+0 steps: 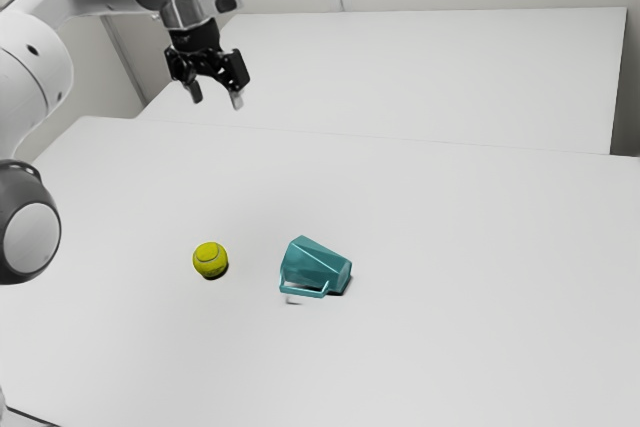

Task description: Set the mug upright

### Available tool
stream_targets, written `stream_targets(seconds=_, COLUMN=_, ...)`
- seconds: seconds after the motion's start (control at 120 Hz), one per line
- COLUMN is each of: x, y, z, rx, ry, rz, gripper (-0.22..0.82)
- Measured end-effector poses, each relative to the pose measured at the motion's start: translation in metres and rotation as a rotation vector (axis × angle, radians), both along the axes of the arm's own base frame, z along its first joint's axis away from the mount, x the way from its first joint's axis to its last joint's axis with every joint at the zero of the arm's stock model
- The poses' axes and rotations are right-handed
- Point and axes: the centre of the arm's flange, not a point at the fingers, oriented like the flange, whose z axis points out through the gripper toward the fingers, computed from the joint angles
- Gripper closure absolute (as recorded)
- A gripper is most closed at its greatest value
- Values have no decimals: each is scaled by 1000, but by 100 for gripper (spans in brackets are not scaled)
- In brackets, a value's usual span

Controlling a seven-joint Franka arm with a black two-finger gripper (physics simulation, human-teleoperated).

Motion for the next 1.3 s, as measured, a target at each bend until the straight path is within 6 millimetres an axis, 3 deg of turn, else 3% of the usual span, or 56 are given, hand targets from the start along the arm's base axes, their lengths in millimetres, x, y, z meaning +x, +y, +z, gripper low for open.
stream_targets(seconds=0.242, x=1, y=10, z=-3, rx=-8, ry=1, rz=-22, gripper=0)
stream_targets(seconds=0.433, x=4, y=-2, z=-14, rx=-55, ry=17, rz=-50, gripper=0)
stream_targets(seconds=0.525, x=-4, y=-1, z=-46, rx=-132, ry=74, rz=-32, gripper=0)
stream_targets(seconds=0.7, x=-47, y=1, z=-104, rx=-255, ry=128, rz=14, gripper=0)
stream_targets(seconds=0.875, x=-61, y=-2, z=-155, rx=-316, ry=140, rz=58, gripper=0)
stream_targets(seconds=1.083, x=-70, y=-13, z=-201, rx=-381, ry=130, rz=97, gripper=0)
stream_targets(seconds=1.3, x=-76, y=-22, z=-226, rx=-448, ry=117, rz=107, gripper=0)
